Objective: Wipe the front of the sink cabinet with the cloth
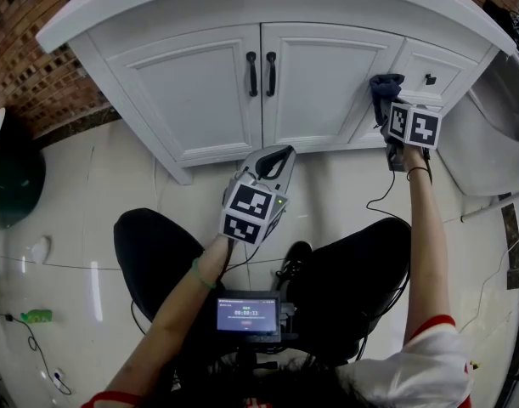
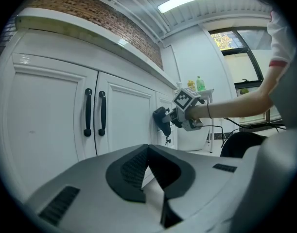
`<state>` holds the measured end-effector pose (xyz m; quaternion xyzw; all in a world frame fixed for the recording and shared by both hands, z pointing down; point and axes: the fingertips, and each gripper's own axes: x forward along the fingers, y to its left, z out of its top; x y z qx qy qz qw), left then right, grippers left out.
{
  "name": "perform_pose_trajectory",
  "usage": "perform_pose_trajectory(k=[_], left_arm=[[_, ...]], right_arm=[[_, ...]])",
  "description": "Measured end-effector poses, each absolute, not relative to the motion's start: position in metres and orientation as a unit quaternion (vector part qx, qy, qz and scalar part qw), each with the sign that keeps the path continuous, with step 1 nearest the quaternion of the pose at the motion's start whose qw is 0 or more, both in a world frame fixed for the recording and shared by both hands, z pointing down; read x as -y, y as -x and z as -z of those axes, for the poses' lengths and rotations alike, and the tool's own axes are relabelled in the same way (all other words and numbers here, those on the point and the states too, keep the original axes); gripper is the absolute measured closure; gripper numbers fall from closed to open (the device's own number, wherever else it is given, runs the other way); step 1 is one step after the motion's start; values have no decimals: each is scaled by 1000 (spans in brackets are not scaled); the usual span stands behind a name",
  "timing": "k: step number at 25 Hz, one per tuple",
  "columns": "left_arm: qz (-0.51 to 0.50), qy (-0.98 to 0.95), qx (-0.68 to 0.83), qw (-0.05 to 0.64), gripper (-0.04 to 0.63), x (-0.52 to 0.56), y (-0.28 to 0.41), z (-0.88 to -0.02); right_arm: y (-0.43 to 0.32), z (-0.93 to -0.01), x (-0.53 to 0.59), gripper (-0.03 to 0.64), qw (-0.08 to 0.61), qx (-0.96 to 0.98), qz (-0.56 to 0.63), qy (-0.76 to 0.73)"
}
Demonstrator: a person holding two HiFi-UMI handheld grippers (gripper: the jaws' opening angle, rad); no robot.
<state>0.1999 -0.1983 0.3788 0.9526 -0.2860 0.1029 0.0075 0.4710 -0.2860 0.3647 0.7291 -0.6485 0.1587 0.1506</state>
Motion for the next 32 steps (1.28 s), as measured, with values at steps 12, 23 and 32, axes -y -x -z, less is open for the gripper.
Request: perform_pose_trajectory(k=[12,23,32], left_arm=[[-121,-946,299,38,575,210,-181,-409],[-133,-938,316,58,575,231,-160,-436],[-137,-927,343,70,575,242,-130,-445]], right_arm=[[-461,-525,285,541,223,602,-287,-711],[-441,-629,282,540,265,559,-374,-691],[-407,-630,282,538,238,574,-381,-685]])
